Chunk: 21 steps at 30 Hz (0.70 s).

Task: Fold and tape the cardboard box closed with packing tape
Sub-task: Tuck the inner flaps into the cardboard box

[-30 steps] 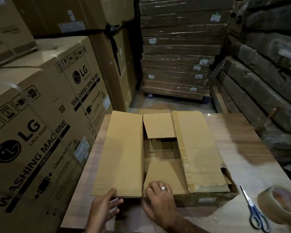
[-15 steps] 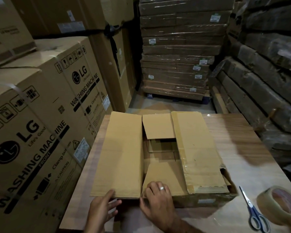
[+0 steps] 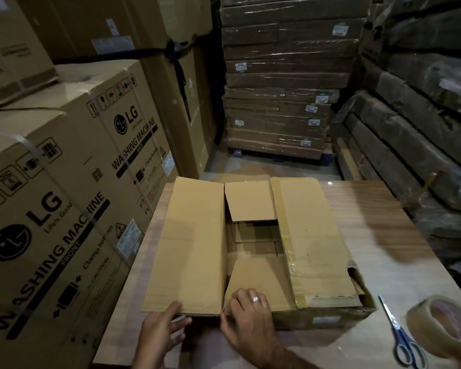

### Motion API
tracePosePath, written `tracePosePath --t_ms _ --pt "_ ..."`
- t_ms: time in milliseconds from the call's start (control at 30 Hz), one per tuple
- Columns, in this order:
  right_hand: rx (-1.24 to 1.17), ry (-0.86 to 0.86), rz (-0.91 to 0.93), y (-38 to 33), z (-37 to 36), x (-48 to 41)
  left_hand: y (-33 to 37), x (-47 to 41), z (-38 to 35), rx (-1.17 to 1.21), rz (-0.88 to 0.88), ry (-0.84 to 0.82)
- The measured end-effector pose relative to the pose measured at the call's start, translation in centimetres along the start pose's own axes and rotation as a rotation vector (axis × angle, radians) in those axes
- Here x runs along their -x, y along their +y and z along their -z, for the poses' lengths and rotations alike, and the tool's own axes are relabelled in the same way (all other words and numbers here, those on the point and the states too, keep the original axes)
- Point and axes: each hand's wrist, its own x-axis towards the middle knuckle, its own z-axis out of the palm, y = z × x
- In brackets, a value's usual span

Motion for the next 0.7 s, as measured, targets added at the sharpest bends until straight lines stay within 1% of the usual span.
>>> tracePosePath --t_ms 133,233,400,600,700 --pt "0.006 -0.040 0.020 0.15 0.17 0.36 0.08 0.13 -0.04 -0.003 -0.009 -0.004" --pt "-0.051 0.009 -0.021 0.04 0.40 0.16 0.07 0.11 -0.10 0.002 -0.014 -0.003" --pt "-0.021 0.024 -0.026 -0.15 -0.09 0.06 -0.06 -0.04 -0.10 0.002 -0.015 0.004" --pt "0.035 -0.032 0.031 0.11 -0.09 0.38 -0.19 -0.31 0.00 0.004 -0.014 0.001" --pt "0.012 -0.005 0.012 -0.01 0.01 0.34 -0.25 -0.37 0.06 -0.009 -0.023 -0.002"
